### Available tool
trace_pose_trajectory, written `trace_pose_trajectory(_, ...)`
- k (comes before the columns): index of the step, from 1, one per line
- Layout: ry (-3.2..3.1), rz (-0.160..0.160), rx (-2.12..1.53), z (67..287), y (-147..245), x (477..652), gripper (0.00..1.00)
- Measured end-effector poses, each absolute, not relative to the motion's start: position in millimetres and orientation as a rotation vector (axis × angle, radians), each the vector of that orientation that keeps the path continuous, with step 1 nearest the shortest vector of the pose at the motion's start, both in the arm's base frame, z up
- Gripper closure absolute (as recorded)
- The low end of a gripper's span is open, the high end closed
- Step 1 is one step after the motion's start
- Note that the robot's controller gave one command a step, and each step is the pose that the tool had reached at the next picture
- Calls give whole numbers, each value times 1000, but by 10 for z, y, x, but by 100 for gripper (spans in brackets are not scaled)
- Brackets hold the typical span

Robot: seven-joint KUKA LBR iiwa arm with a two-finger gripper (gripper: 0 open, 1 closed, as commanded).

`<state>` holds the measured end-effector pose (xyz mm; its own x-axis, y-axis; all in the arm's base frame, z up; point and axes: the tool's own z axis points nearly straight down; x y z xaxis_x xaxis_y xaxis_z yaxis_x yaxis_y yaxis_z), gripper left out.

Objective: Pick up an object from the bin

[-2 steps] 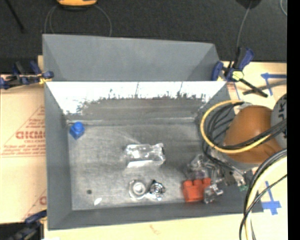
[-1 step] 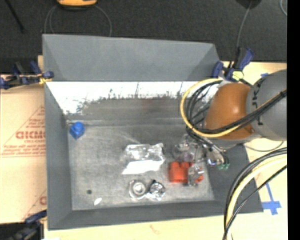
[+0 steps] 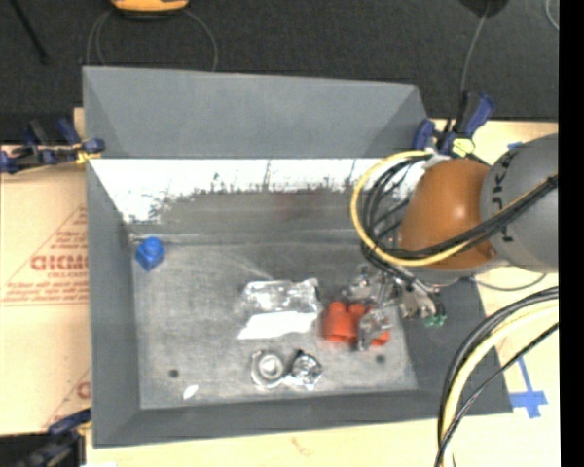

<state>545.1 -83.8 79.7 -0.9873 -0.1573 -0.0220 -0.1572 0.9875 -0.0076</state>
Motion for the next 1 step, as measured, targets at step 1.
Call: trace_pose_trajectory(1, 3121, -7, -227, 2161, -923, 5367, 100)
